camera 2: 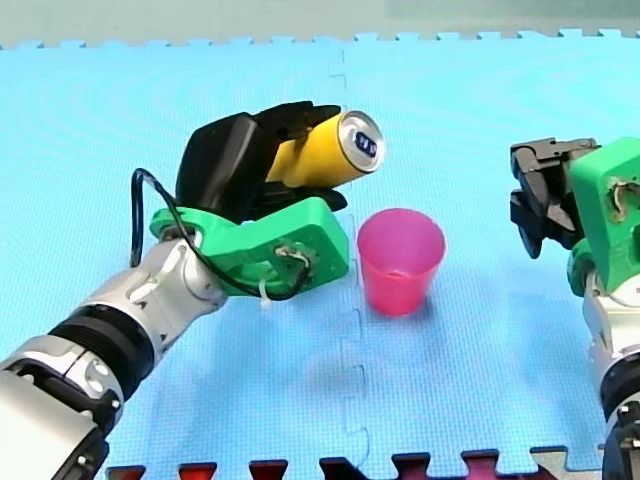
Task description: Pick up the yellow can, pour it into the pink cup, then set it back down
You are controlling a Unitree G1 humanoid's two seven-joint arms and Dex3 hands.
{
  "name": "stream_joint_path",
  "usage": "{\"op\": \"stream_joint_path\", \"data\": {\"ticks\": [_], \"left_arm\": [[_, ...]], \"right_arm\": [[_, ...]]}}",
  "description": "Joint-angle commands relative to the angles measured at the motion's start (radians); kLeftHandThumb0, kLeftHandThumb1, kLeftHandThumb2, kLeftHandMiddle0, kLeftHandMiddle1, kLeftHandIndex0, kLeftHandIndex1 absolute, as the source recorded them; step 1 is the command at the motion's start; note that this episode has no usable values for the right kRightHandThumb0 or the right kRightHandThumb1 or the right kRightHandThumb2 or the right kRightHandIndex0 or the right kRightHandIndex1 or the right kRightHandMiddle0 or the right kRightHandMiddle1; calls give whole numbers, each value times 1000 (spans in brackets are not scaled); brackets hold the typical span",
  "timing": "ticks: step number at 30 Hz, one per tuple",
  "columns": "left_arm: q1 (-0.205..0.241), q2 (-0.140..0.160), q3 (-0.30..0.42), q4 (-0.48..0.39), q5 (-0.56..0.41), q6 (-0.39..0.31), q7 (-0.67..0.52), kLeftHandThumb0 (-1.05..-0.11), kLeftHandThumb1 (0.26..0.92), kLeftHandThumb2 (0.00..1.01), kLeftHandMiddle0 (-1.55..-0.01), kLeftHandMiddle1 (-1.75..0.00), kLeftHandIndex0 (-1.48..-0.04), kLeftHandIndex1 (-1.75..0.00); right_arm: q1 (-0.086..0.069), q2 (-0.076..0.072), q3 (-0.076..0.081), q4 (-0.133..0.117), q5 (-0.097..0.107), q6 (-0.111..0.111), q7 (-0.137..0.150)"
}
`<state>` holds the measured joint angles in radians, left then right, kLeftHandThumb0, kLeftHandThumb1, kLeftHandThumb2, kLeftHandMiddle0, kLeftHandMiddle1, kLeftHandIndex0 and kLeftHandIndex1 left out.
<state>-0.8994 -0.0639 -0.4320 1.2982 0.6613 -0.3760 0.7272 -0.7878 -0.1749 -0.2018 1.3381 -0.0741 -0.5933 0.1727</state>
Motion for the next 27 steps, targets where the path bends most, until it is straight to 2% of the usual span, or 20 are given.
{"op": "stream_joint_path", "data": {"ticks": [1,8,13,18,22,23,25,27], "left_arm": [[-13,6,-25,2,22,18,33,-394,773,5,-1383,-22,-1194,-7],[-13,5,-61,7,50,46,69,-388,805,12,-1401,-26,-1210,-7],[-18,15,-115,10,103,74,99,-370,847,19,-1431,-53,-1191,0],[-22,28,-171,13,157,99,115,-365,858,11,-1398,-63,-1117,0],[-22,26,-190,14,172,126,126,-369,862,5,-1370,-106,-1107,0],[-22,25,-192,13,172,130,128,-371,863,3,-1257,-330,-1107,-1],[-21,25,-196,13,172,136,132,-371,863,3,-942,-962,-1117,-4],[-21,24,-200,13,173,142,134,-372,863,1,-849,-1163,-1128,-8]], "right_arm": [[5,-4,1,2,-2,-5,-6],[8,-5,13,3,-21,-10,-30],[9,-6,16,3,-24,-12,-37],[10,-6,25,3,-33,-13,-51],[9,-7,28,2,-35,-13,-56],[9,-6,29,2,-35,-14,-57],[10,-5,29,2,-35,-15,-58],[10,-4,30,2,-35,-15,-60]]}}
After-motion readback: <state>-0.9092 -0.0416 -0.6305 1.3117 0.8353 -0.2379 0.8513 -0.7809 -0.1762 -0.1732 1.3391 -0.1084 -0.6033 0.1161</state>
